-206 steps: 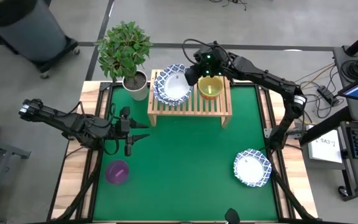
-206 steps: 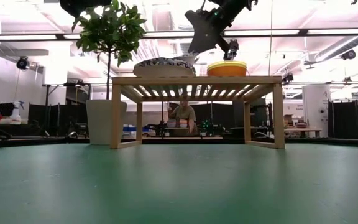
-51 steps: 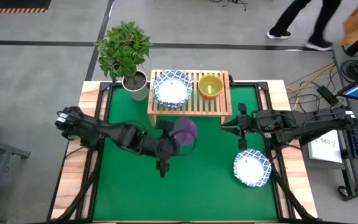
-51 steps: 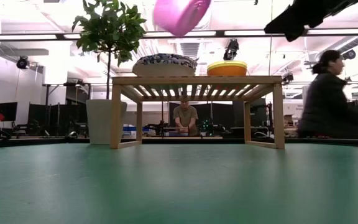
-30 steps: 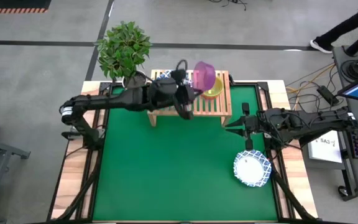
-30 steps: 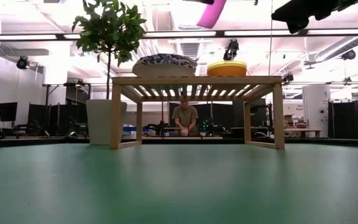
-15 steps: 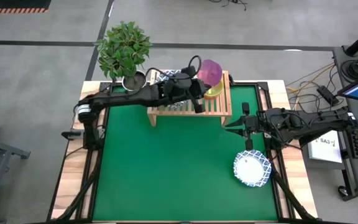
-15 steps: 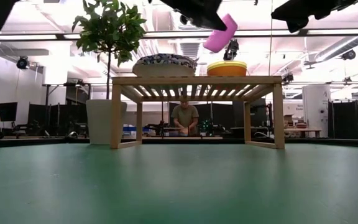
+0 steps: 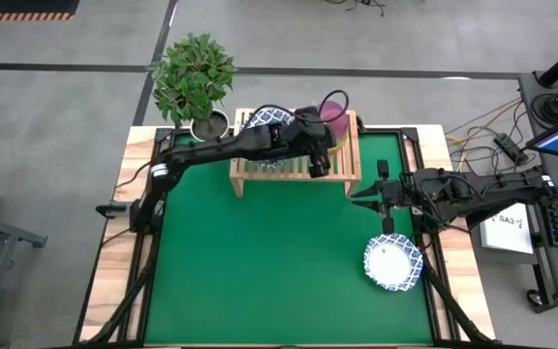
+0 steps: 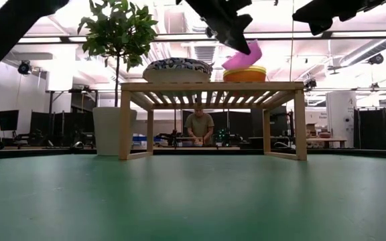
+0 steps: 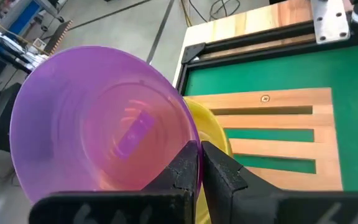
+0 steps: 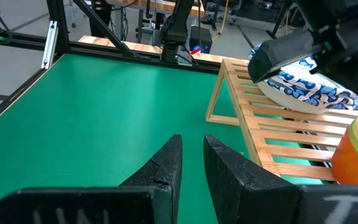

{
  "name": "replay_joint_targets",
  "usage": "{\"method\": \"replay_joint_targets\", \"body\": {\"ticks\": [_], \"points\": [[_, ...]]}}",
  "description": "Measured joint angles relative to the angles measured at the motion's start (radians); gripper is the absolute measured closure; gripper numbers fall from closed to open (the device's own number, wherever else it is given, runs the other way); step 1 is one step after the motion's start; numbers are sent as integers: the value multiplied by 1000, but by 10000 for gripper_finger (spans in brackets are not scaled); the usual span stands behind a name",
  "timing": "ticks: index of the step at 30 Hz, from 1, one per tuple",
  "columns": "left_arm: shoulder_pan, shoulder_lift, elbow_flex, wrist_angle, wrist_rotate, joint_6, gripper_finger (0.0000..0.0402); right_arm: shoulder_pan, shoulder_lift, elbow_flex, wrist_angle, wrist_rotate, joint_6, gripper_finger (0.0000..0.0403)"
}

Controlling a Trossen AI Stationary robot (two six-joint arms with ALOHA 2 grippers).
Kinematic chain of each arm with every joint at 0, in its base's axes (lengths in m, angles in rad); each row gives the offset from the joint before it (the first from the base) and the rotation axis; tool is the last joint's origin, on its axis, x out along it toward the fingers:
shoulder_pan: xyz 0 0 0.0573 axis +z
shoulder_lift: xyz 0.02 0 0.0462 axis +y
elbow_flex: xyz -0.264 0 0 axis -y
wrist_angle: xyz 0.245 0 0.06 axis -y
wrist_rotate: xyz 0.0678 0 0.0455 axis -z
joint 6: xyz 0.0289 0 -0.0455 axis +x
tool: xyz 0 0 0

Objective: Place and stack bowls onto a shelf
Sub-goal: Stack the purple bowl on top of the yellow bowl, then stack the white bowl on top of the white bowl

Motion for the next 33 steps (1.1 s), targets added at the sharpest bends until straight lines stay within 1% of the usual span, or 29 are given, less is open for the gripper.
{"method": "replay_joint_targets", "body": {"ticks": [4,11,16,22,28,33], "points": [[0,12,42,-18,0,-3,401,0,0,0,-2,0,-4,346],[0,17,43,-34,-17,-22,397,0,0,0,-9,0,-2,346],[0,17,43,-34,-17,-22,370,0,0,0,-10,0,0,346],[0,17,53,-47,-18,-22,323,0,0,0,-10,0,0,346],[-8,16,132,-151,-19,-51,290,0,0,0,-9,0,1,346],[-29,13,218,-283,-18,-107,283,0,0,0,-9,0,1,346]]}}
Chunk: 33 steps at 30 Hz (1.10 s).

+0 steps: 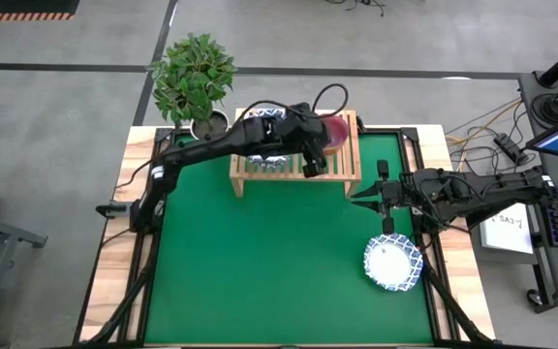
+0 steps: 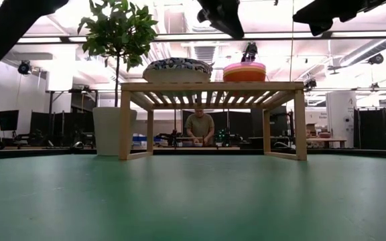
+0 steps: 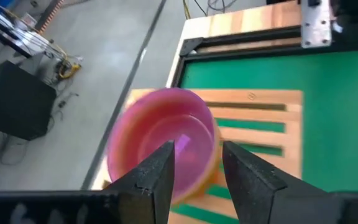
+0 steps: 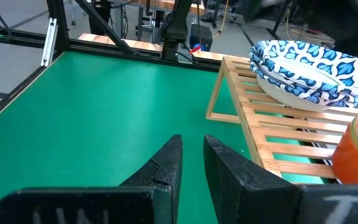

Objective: Place and stack bowls onto a shelf
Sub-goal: Stack the white bowl on top of the white bowl

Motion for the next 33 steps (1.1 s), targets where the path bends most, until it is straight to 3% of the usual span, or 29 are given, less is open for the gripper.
{"method": "replay_joint_targets", "body": {"ticks": [5,13,22,26,33], "points": [[-45,-11,-3,-94,2,-39,283,0,0,0,4,0,10,346],[-159,-25,-7,-222,22,-75,283,0,13,0,23,9,175,346],[-213,-60,-31,-271,37,-77,283,66,131,0,41,5,323,346],[-221,-127,-153,-241,38,-104,283,137,160,7,48,4,351,346],[-242,-403,-597,66,37,-178,283,204,185,55,25,8,519,346]]}}
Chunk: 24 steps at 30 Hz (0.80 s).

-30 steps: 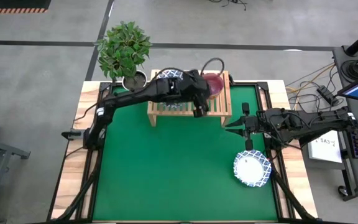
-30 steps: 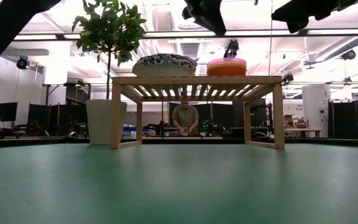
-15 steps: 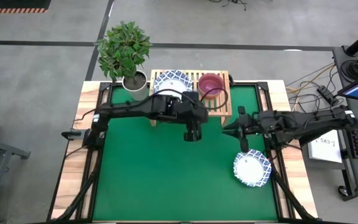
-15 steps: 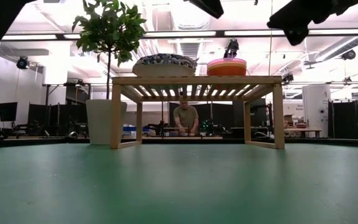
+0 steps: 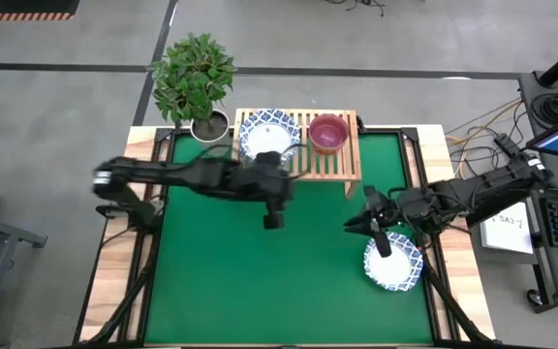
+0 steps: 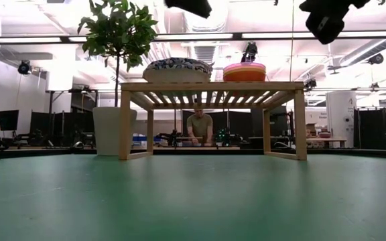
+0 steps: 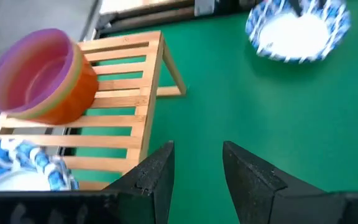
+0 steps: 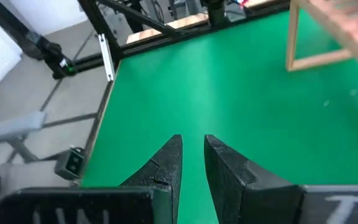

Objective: Place and stack bowls onto a shelf
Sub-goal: Stack the white bowl on top of the white bowl

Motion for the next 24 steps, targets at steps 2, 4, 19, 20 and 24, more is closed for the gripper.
{"method": "replay_joint_targets", "body": {"ticks": [2,4,19,20,24], "points": [[-10,-93,-135,99,0,-31,283,10,18,23,-33,1,62,346],[-24,-185,-264,199,-4,-67,283,17,47,51,-81,0,125,346],[-106,-672,-857,716,-11,-122,283,36,427,321,-760,-179,810,345],[-106,-687,-877,727,-10,-123,283,45,450,328,-765,-201,835,343],[-108,-737,-950,788,-10,-129,283,66,541,352,-776,-316,902,315]]}}
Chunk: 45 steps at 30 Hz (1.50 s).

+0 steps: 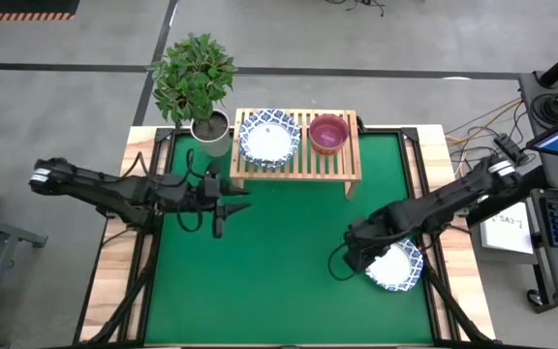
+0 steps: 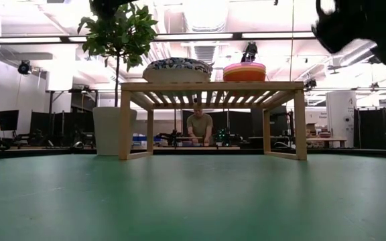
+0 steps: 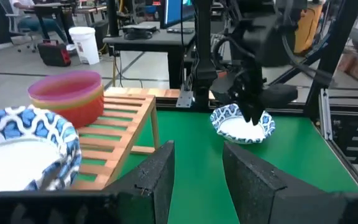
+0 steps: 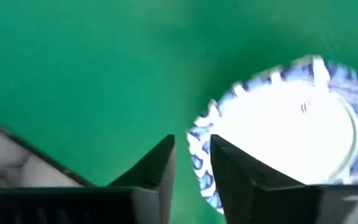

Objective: Place and stack bowls onto a shelf
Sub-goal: Stack the white bowl on top of the white bowl

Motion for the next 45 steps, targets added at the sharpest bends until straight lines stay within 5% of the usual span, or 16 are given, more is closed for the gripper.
{"method": "replay_joint_targets", "body": {"ticks": [8,13,19,27,34,45], "points": [[-8,-59,-53,32,0,-8,283,16,190,39,-95,2,71,213],[-25,-68,-59,23,1,-9,283,16,285,39,-95,2,85,194],[-33,-68,-59,19,1,-8,283,16,352,39,-95,1,63,239],[-33,-69,-59,19,1,-9,283,18,359,67,-85,-48,-40,383],[-33,-69,-59,19,1,-9,283,27,303,294,-37,-68,-224,393],[-33,-69,-59,20,1,-9,283,31,294,759,65,258,-826,394]]}}
